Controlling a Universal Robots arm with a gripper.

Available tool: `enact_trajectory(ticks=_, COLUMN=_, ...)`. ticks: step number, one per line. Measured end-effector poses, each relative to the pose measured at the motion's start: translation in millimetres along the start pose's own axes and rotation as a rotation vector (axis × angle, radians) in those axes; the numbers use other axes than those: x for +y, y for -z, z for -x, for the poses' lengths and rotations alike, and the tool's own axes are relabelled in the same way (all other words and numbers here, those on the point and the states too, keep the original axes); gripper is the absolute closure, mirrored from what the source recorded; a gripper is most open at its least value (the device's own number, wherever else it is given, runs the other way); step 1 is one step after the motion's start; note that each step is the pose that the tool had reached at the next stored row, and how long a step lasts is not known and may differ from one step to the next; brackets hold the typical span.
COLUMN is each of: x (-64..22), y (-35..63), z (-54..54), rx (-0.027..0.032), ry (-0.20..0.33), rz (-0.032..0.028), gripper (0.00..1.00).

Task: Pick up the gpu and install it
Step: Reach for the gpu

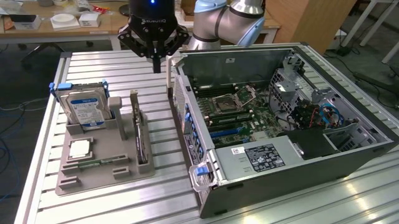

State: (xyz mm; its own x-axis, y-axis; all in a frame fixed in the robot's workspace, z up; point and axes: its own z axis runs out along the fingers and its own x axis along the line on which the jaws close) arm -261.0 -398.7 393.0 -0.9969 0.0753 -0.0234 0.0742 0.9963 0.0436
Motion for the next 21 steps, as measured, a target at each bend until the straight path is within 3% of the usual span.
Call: enact_trajectory(ticks=21, x=-2.0, y=0.5, z=-24.2, rx=0.0, ry=0.0, rz=0.0, gripper=0.9)
